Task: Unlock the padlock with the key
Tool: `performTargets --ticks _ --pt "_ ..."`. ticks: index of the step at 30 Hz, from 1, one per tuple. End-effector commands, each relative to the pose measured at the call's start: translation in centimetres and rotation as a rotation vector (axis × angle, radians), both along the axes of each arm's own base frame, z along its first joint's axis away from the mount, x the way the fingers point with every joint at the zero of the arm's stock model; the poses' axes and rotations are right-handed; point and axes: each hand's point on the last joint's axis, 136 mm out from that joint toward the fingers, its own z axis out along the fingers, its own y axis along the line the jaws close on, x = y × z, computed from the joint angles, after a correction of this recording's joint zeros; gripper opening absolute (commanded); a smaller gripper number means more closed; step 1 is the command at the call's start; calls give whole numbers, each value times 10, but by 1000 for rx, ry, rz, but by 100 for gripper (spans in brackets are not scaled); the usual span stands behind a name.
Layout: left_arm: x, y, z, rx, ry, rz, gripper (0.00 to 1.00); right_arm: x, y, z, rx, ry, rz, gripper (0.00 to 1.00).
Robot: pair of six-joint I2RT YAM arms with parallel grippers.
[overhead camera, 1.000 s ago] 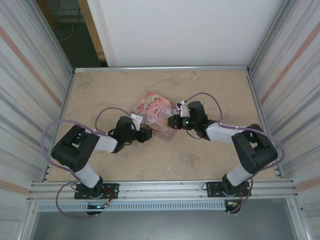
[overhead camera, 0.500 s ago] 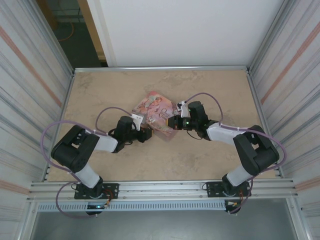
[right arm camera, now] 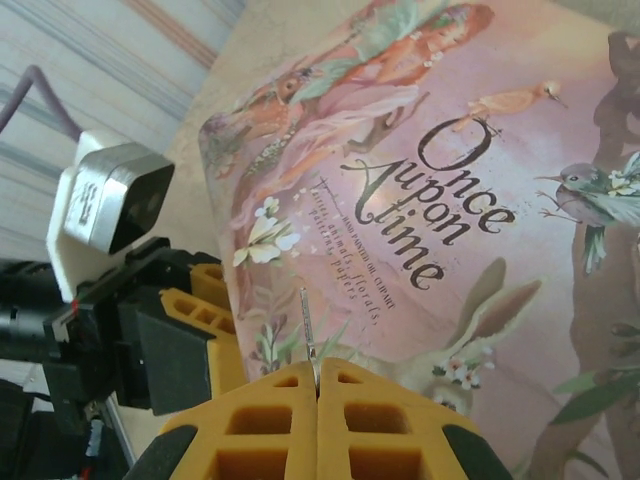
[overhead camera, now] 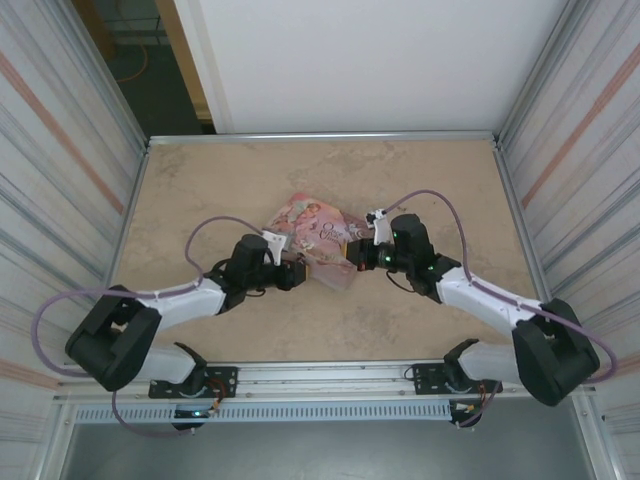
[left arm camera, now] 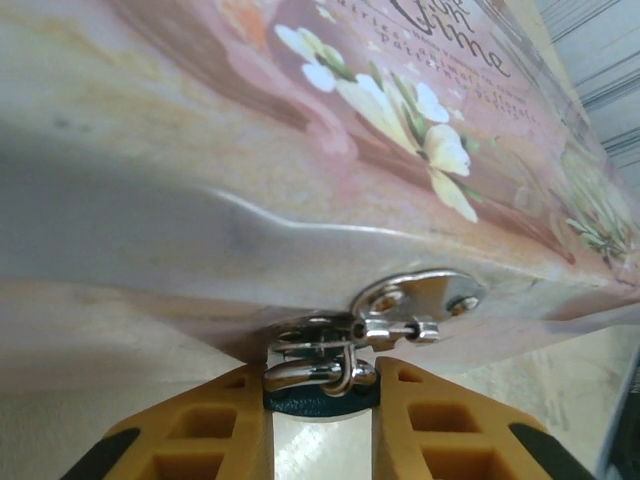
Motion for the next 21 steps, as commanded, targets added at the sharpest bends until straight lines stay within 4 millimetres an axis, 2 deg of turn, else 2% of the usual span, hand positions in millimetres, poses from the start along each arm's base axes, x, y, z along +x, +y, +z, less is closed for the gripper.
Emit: performTargets --ticks 1,9,15,20,21 --pt "-3 -11 33 -94 25 17 22 -12 -8 -1 -68 -64 -9 0" --pt "-10 -18 61 -161 110 49 23 -46 -4 9 -120 -182 12 0" --pt "-9 -19 77 -211 153 84 24 -67 6 1 -162 -237 31 0" --pt "-9 -19 82 -234 172 101 24 -78 20 -4 -211 -285 50 0" --pt "-9 -19 82 -238 176 103 24 -79 24 -11 -234 -286 60 0"
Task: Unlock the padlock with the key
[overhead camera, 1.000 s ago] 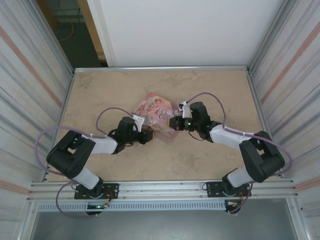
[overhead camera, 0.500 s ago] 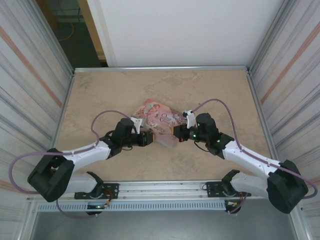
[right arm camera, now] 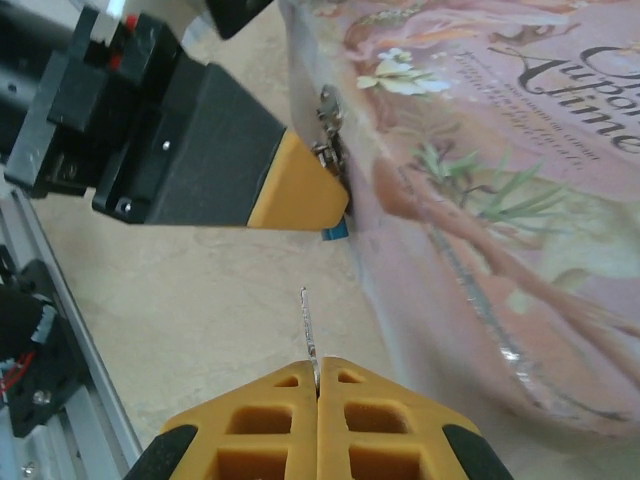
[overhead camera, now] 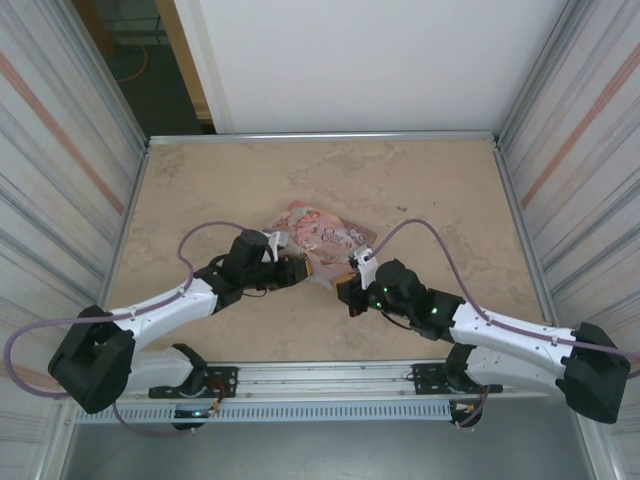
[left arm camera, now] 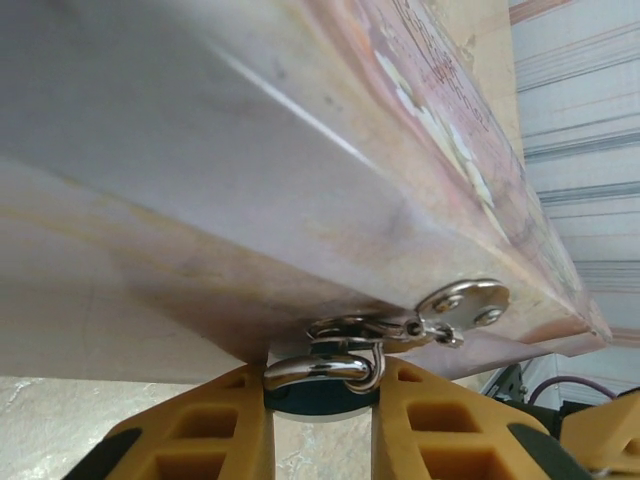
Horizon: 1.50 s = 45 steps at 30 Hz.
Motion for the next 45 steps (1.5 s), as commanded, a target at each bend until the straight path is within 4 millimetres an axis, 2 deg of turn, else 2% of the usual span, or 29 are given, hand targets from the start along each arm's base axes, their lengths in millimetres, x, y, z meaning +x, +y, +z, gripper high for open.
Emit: performTargets --ticks 1,6,13,32,45 --pt "8 -14 49 -124 -83 -5 24 6 4 -6 -63 -73 -37 0" --pt "8 -13 56 -143 -79 5 24 3 21 -13 -90 -124 -23 0" --pt "6 -12 63 -154 -83 10 24 5 35 -21 -115 -181 -46 0" --pt "5 -12 67 -163 -79 10 24 23 45 -14 -121 -260 -82 0" --pt "4 -12 67 -160 -77 9 24 31 45 -16 -124 -252 -102 0"
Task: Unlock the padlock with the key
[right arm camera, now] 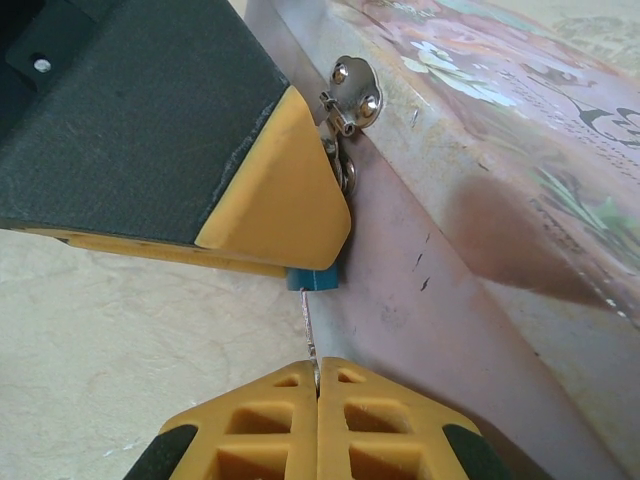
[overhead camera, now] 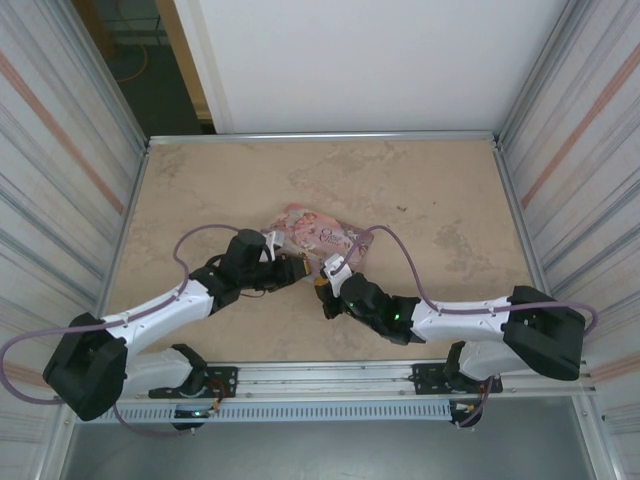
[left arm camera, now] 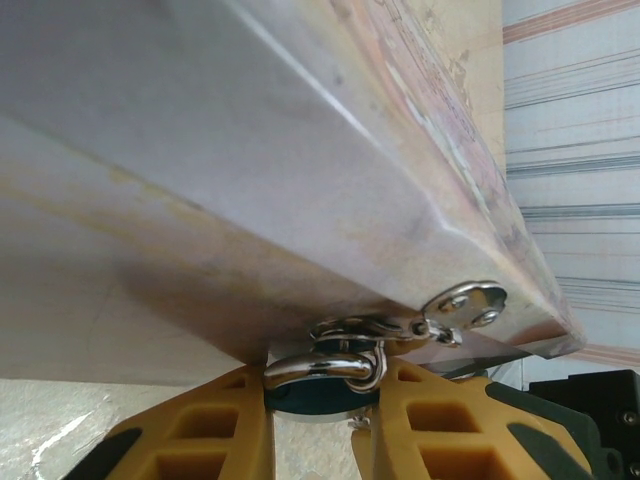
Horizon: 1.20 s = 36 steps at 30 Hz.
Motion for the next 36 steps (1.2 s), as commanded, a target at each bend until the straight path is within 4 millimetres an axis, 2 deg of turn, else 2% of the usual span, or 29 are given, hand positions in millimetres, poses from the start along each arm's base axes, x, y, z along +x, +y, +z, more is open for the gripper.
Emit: performTargets --ticks 1,15,36 --pt "9 -14 57 -121 -138 -26 24 10 4 14 18 -35 -29 0" --pt "8 -13 58 -118 -141 -27 24 11 -1 -3 -33 -17 -43 0" --pt "9 -11 59 -106 -150 -16 25 2 -11 -14 -82 -8 -58 0"
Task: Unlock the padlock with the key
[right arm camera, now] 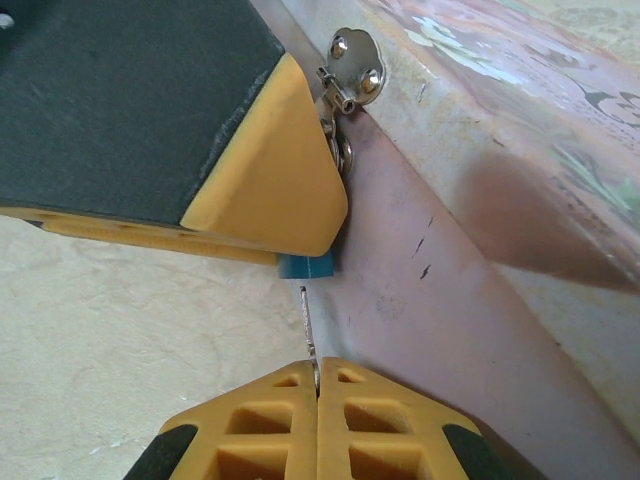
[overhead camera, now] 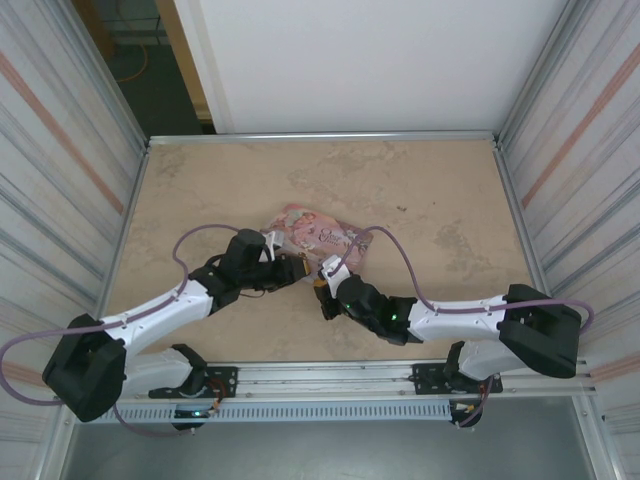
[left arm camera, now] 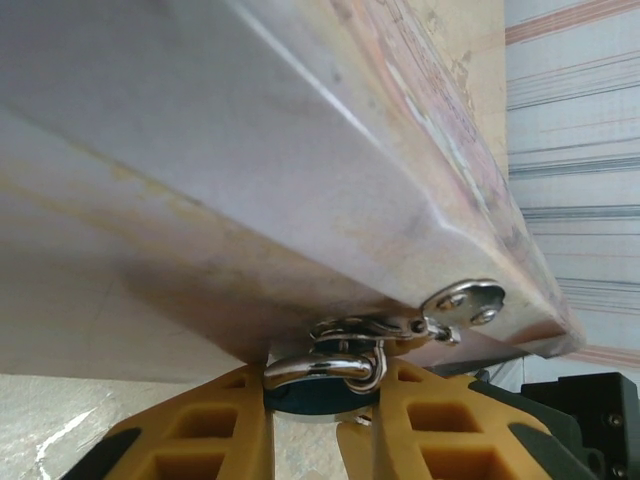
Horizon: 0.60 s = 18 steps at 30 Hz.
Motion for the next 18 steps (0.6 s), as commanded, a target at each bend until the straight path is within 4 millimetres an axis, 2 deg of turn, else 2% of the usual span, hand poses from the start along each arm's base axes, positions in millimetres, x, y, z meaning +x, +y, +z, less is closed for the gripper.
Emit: performTargets --ticks 1,7,18 --pt "10 -12 58 -111 -153 -17 25 2 -12 -9 -52 -7 -43 0" --pt "10 -12 59 -112 -154 -19 25 3 -12 -8 -43 -9 -50 0" --pt "10 -12 56 -109 -147 -19 25 1 7 3 3 -18 8 0"
